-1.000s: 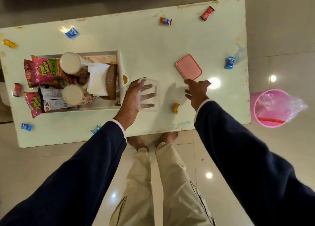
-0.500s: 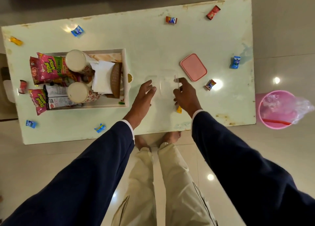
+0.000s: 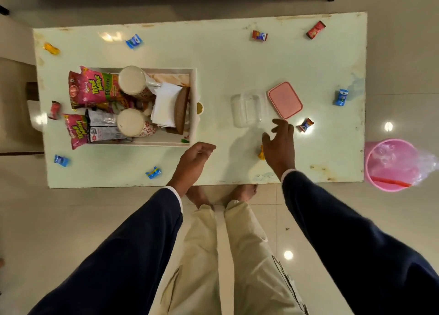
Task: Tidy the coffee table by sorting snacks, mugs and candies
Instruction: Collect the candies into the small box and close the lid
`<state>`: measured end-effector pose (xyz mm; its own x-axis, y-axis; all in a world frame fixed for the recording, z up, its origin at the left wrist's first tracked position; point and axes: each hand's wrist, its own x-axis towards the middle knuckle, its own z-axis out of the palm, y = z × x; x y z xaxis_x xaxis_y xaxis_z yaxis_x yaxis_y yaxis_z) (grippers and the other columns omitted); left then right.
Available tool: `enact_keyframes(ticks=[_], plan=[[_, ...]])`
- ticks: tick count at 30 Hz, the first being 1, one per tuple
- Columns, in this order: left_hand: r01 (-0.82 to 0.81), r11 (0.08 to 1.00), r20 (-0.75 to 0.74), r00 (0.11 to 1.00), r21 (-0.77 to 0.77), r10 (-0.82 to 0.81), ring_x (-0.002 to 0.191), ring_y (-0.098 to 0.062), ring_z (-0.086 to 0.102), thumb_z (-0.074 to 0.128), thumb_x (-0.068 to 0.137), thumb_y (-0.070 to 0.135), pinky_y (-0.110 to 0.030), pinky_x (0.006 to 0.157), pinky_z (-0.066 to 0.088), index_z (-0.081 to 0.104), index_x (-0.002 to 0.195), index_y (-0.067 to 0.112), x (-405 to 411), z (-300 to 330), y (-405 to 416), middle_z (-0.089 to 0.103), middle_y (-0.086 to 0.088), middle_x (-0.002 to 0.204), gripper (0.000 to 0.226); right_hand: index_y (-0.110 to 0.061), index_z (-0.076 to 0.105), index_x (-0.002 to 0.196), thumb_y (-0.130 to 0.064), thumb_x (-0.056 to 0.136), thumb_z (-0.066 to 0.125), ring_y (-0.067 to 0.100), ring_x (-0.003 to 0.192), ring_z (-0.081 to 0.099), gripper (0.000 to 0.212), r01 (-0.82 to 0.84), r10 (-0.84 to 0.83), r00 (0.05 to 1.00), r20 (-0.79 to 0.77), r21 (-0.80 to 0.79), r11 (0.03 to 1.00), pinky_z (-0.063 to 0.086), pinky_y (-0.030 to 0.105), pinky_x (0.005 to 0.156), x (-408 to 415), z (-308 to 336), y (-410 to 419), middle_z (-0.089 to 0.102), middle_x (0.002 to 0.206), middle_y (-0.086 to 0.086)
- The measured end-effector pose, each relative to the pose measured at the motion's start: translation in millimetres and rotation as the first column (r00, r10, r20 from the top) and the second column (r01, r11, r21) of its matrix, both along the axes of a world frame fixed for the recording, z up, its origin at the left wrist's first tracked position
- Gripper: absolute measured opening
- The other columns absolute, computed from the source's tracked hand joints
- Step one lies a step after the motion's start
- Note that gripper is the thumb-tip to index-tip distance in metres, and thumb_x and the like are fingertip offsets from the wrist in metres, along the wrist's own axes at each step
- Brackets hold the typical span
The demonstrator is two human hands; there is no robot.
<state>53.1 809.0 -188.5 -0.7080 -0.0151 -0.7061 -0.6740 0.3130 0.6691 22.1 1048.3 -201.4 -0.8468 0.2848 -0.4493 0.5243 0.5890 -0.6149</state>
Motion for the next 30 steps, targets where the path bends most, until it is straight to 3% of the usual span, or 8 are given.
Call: enact_keyframes(ticks=[5,10,16,20,24,27,30], plan=[[0.047,0.992,-0.111,0.992,-0.118,-0.060,0.107,-0.010,0.066,0.053,0.098,0.005,-0.026,0.094,0.049,0.070,0.100,0.030,20,8,-36,0.073,0.009,0.111,0.030,-0.015,0.059,0.122,-0.003,0.092,0.058,0.016,0.082,0.061,0.032,-0.304,0.317,0.948,0.036,-0.193,0.933,0.055,0.042,0.085,35,25,-58,0.055,0.109,0.003],[0.034,0.961,-0.181,0.980,-0.275,-0.086,0.097,-0.003,0.063,0.050,0.094,0.008,-0.011,0.078,0.045,0.070,0.101,0.028,36,3,-100,0.068,0.012,0.108,0.029,-0.015,0.060,0.119,-0.005,0.096,0.053,0.019,0.081,0.063,0.027,-0.487,0.498,0.867,-0.017,-0.246,0.838,0.054,0.038,0.082,29,30,-144,0.058,0.110,0.001],[0.105,0.874,-0.148,0.969,-0.475,-0.196,0.082,-0.013,0.062,0.053,0.092,0.008,-0.035,0.078,0.053,0.067,0.107,0.025,45,-9,-218,0.058,0.005,0.105,0.027,-0.023,0.064,0.107,-0.008,0.093,0.052,0.017,0.085,0.062,0.024,-0.626,0.644,0.765,-0.017,-0.251,0.738,0.054,0.043,0.082,3,35,-262,0.063,0.093,-0.007],[-0.047,0.864,-0.171,0.984,-0.501,-0.046,0.083,-0.012,0.058,0.053,0.088,0.008,-0.033,0.078,0.049,0.065,0.109,0.026,43,-11,-311,0.050,0.008,0.107,0.030,-0.027,0.066,0.101,-0.010,0.092,0.053,0.017,0.079,0.062,0.023,-0.663,0.696,0.718,0.010,-0.297,0.687,0.055,0.043,0.077,-5,37,-350,0.062,0.084,-0.011],[-0.024,0.831,-0.095,0.995,-0.556,-0.035,0.098,-0.027,0.064,0.060,0.088,0.010,-0.042,0.083,0.053,0.059,0.123,0.022,42,-20,-408,0.050,-0.003,0.125,0.037,-0.023,0.066,0.102,-0.010,0.093,0.055,0.016,0.078,0.060,0.020,-0.743,0.765,0.644,-0.012,-0.249,0.621,0.054,0.043,0.077,-26,34,-442,0.063,0.086,-0.009],[0.108,0.821,-0.024,0.989,-0.561,-0.147,0.099,-0.032,0.065,0.067,0.086,0.011,-0.045,0.082,0.056,0.055,0.133,0.023,41,-34,-453,0.043,-0.005,0.138,0.050,-0.014,0.067,0.104,-0.005,0.092,0.054,0.018,0.083,0.059,0.020,-0.810,0.805,0.585,-0.096,-0.118,0.575,0.051,0.038,0.077,-53,27,-499,0.064,0.089,-0.007],[0.273,0.765,-0.005,0.941,-0.584,-0.339,0.096,-0.032,0.065,0.069,0.084,0.007,-0.045,0.076,0.059,0.052,0.134,0.025,37,-52,-470,0.043,-0.005,0.136,0.056,-0.012,0.066,0.113,-0.006,0.091,0.056,0.024,0.095,0.061,0.025,-0.858,0.859,0.490,-0.148,0.089,0.505,0.051,0.040,0.086,-88,14,-547,0.063,0.106,0.007]])
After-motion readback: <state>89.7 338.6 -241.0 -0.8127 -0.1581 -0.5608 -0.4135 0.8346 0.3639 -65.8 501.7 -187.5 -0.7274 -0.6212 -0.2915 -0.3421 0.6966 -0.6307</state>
